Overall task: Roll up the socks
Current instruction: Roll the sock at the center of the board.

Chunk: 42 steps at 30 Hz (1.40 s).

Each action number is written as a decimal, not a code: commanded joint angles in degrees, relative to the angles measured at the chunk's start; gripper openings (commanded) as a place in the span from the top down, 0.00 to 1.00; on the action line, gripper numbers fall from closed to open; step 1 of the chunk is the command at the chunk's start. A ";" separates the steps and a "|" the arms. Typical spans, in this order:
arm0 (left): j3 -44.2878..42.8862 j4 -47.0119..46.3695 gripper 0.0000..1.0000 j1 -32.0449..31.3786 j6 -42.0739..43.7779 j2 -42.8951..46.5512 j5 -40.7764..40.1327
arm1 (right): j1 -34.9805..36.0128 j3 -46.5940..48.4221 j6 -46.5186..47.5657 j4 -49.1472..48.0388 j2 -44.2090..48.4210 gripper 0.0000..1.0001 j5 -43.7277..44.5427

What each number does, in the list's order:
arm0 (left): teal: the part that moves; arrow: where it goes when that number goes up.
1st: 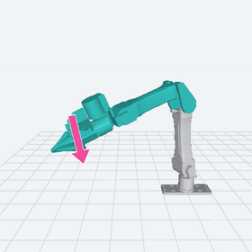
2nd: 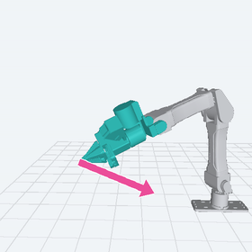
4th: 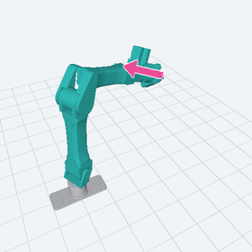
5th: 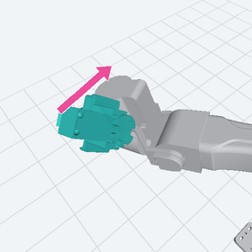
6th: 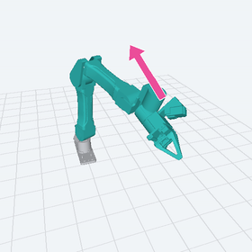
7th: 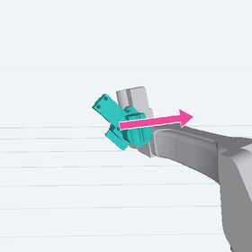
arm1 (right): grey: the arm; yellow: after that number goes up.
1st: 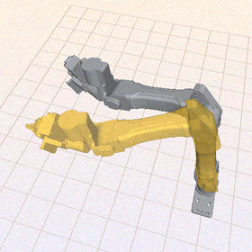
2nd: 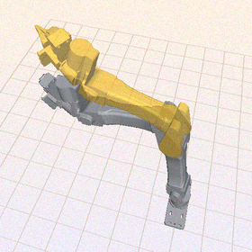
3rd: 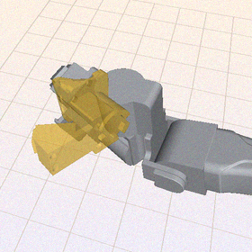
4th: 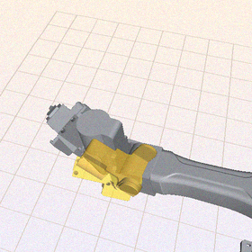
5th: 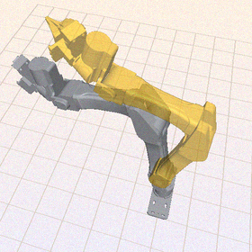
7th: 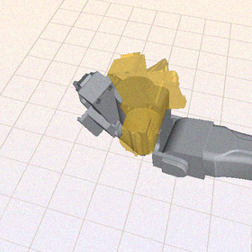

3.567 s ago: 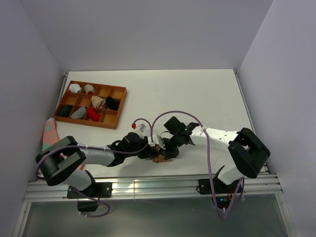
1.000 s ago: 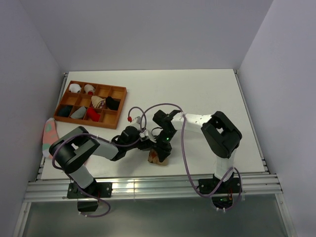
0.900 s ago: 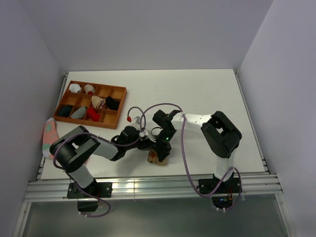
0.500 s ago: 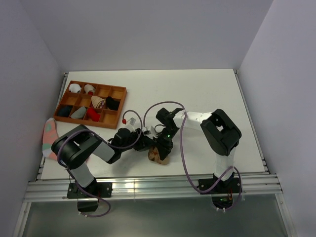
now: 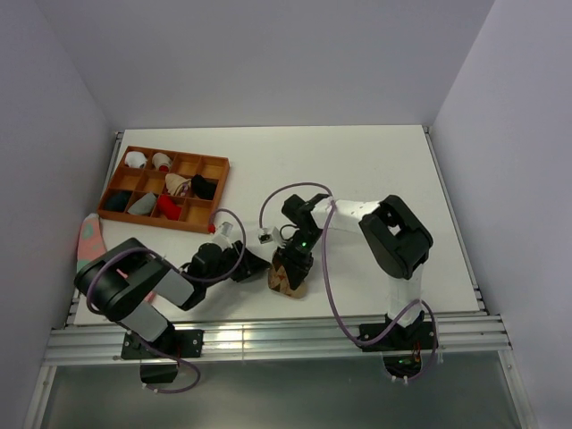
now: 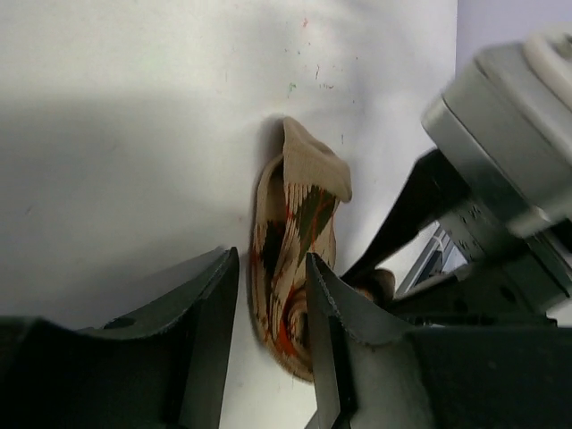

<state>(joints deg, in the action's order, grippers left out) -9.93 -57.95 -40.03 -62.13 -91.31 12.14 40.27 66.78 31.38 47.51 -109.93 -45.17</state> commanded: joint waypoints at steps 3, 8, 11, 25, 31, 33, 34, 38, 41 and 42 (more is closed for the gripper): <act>7.11 -6.56 0.59 -0.31 2.54 8.68 -3.26 | -0.28 1.07 1.50 1.45 -3.89 0.82 11.50; 1.79 7.83 0.57 -12.41 13.85 19.04 -15.70 | -0.11 2.29 2.11 2.94 -5.29 0.82 11.59; -1.22 13.39 0.55 -20.16 19.14 21.43 -20.39 | -0.11 4.40 2.73 4.34 -6.52 0.82 11.42; -5.36 23.50 0.53 -26.23 26.53 19.06 -31.30 | -0.02 12.23 6.77 13.93 -10.57 0.82 9.04; -5.01 21.48 0.52 -26.41 26.80 16.25 -30.86 | -0.02 13.19 6.94 14.19 -11.62 0.82 9.75; -4.83 20.34 0.52 -26.33 26.53 15.72 -30.60 | -0.02 13.37 6.59 14.02 -11.97 0.82 9.66; -4.66 20.08 0.52 -26.41 26.45 15.63 -30.51 | 0.07 13.55 6.68 14.02 -12.15 0.82 9.49; -4.57 18.14 0.50 -26.41 26.27 14.32 -28.85 | -0.02 13.90 6.15 13.58 -12.50 0.82 9.22; -4.39 16.47 0.49 -26.41 25.83 12.65 -28.32 | -0.02 14.07 5.71 13.23 -12.59 0.81 9.13; -4.31 15.77 0.49 -26.41 25.66 12.30 -28.23 | 0.07 14.08 5.45 12.88 -12.59 0.81 9.31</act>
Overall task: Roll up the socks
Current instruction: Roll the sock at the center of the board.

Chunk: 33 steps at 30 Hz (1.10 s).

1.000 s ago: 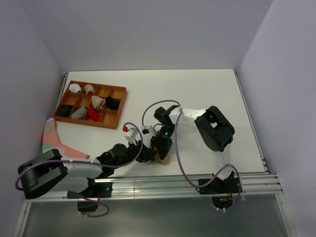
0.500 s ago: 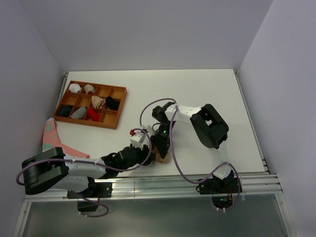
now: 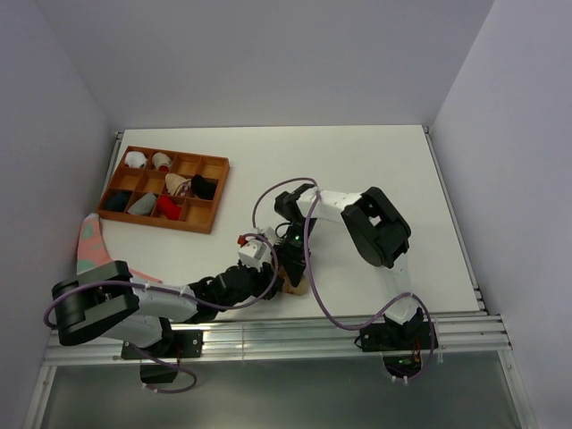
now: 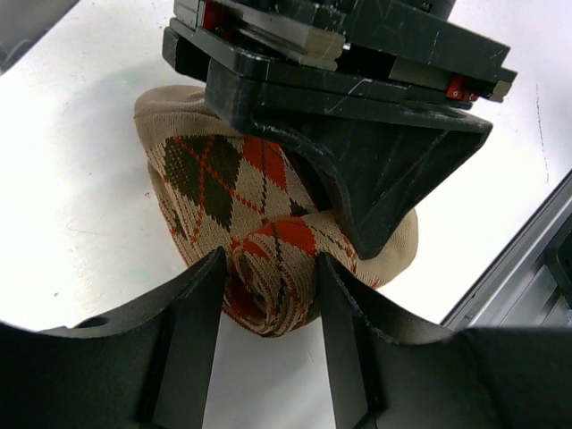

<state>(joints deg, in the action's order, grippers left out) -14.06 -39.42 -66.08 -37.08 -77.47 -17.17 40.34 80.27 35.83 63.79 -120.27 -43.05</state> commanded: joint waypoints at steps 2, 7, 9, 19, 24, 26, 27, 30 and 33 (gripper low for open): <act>0.53 -4.61 0.48 -0.27 0.26 -2.42 1.35 | 0.09 0.06 0.73 -4.11 -1.99 0.82 7.36; -0.35 -5.23 0.47 0.52 -0.27 -5.84 2.48 | 0.09 -0.20 0.82 -4.02 -2.08 0.82 7.28; -0.26 -5.93 0.48 0.61 -0.71 -6.55 2.75 | 0.18 -0.29 0.64 -4.11 -1.99 0.82 7.28; 1.23 -8.38 0.92 0.69 -5.45 -11.11 7.23 | 0.09 -0.55 -3.40 -6.92 -0.59 0.72 8.76; 3.60 -12.96 1.00 0.61 -10.72 -14.37 8.64 | -0.26 -0.99 -6.04 -8.77 1.52 0.64 9.65; 3.78 -13.40 1.00 0.61 -12.65 -15.77 8.91 | -0.43 -1.25 -6.91 -9.47 3.10 0.61 9.74; 3.43 -12.88 1.00 0.52 -13.36 -16.22 8.82 | -0.61 -1.34 -7.09 -9.73 3.72 0.60 9.74; 3.17 -11.74 1.00 0.43 -15.39 -17.88 9.17 | -1.66 -2.57 -7.80 -10.96 6.18 0.59 9.74; 3.34 -11.03 1.00 0.43 -17.06 -19.03 8.82 | -3.07 -4.33 -8.68 -12.99 9.95 0.57 10.00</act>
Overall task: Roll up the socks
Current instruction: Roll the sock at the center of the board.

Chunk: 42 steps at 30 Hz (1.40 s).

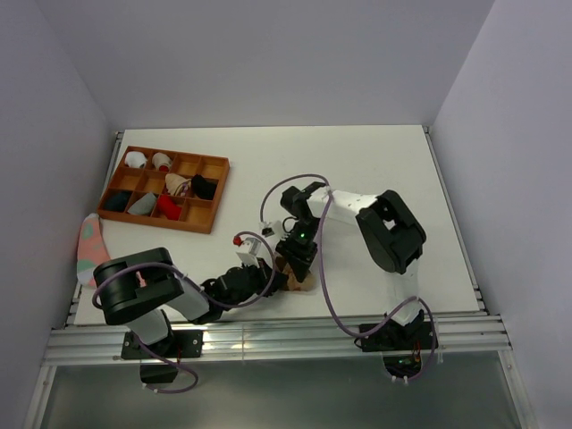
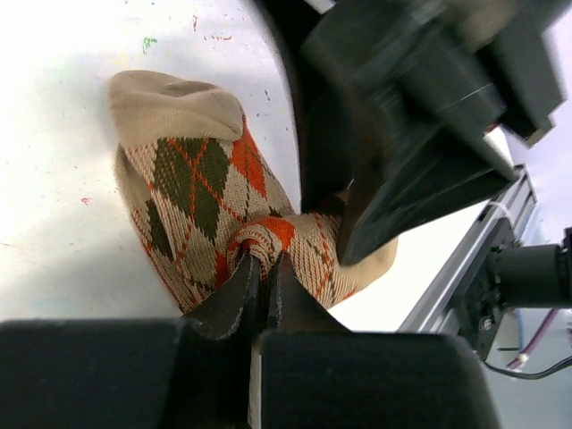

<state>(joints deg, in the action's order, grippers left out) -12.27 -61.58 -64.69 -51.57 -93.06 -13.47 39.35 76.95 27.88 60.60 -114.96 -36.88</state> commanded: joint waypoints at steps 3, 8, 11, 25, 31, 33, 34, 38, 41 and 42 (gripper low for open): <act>1.64 11.47 1.00 -0.88 -3.97 -4.76 4.69 | -3.49 -2.76 -0.55 -11.03 6.76 0.56 3.58; 1.20 11.14 1.00 -0.88 -6.34 -8.36 4.86 | -5.86 -5.23 1.03 -11.99 11.42 0.55 2.08; 2.07 8.94 1.00 -0.88 -8.53 -10.12 5.12 | -6.92 -7.24 2.35 -13.05 14.67 0.52 1.73; 1.99 13.14 1.00 1.31 -16.10 -11.80 8.64 | -7.71 -22.27 14.65 -20.25 35.67 0.48 4.19; -1.43 21.75 1.00 3.77 -15.66 -9.43 12.85 | -4.82 -31.32 18.53 -24.29 45.07 0.45 5.15; -2.49 23.52 1.00 5.00 -15.49 -8.72 14.44 | -2.11 -34.13 18.53 -26.05 48.14 0.43 6.47; -2.93 25.79 1.00 5.36 -15.40 -8.11 14.79 | -1.04 -34.93 18.61 -26.32 48.94 0.43 7.00; -4.51 28.62 1.00 8.25 -15.14 -7.49 18.56 | 3.00 -38.62 19.23 -28.69 52.81 0.41 8.49; -6.00 31.51 1.00 9.48 -14.17 -7.58 19.54 | 4.33 -40.11 19.58 -30.62 53.61 0.39 9.11; -6.36 31.70 1.00 9.75 -14.08 -7.75 20.41 | 4.68 -40.47 19.67 -31.06 53.61 0.38 9.28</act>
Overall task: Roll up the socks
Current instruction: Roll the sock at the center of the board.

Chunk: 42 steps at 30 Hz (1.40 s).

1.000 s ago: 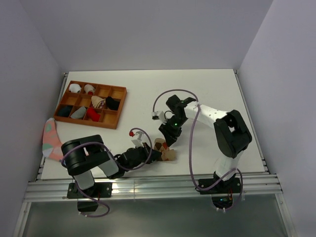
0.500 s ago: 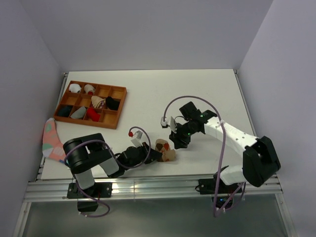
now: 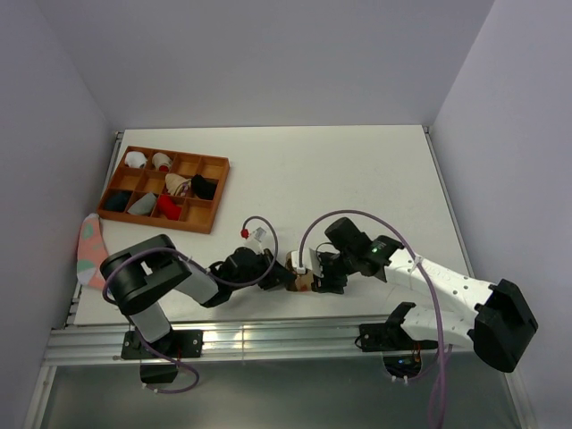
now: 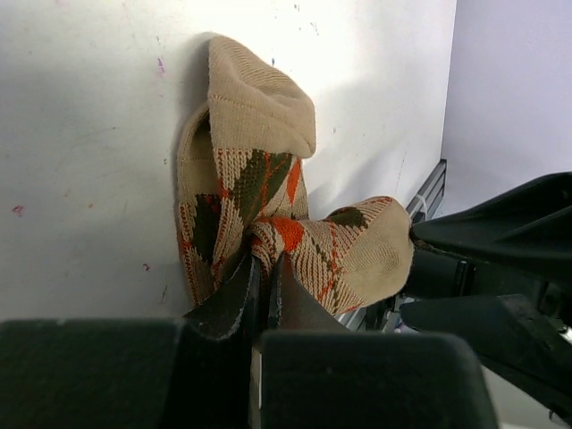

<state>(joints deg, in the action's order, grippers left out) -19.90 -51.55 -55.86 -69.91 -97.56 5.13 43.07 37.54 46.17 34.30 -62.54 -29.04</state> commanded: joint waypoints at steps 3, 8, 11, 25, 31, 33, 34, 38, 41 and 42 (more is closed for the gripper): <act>0.74 20.97 1.00 2.24 4.52 -4.30 4.44 | 1.84 -2.20 1.64 -6.88 1.55 0.38 2.49; -0.14 20.53 1.00 3.82 5.05 -6.06 6.74 | 5.44 -3.44 1.11 -9.52 1.29 0.37 4.78; 0.04 19.29 1.00 4.53 5.13 -6.77 8.14 | 7.02 -3.70 0.85 -10.66 0.06 0.37 5.83; 0.56 15.96 1.00 5.58 4.61 -7.21 10.60 | 9.23 -2.03 -2.05 -13.39 -8.47 0.42 9.26; 0.39 13.50 1.00 5.84 3.82 -9.14 12.10 | 9.22 -1.33 -2.49 -14.09 -11.72 0.43 9.61; 0.30 12.79 1.00 5.93 3.38 -9.58 12.28 | 9.14 -0.45 -2.75 -13.48 -13.48 0.45 9.18; 0.56 12.18 1.00 6.11 3.12 -9.75 12.62 | 9.05 0.25 -2.93 -12.87 -14.61 0.47 9.09; 1.27 10.07 1.00 6.11 2.24 -9.06 12.54 | 8.35 2.27 -3.54 -10.93 -16.73 0.57 7.33; 2.15 7.87 1.00 6.11 1.97 -8.09 11.93 | 5.90 4.99 -3.55 -7.60 -18.75 0.66 4.09; 2.58 7.43 1.00 6.11 2.06 -7.74 11.66 | 4.93 5.87 -3.46 -5.15 -19.28 0.66 3.21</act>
<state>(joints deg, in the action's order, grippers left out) -20.97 -56.31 -49.19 -70.76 -103.20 18.96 49.78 41.34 43.55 24.71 -78.83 -20.47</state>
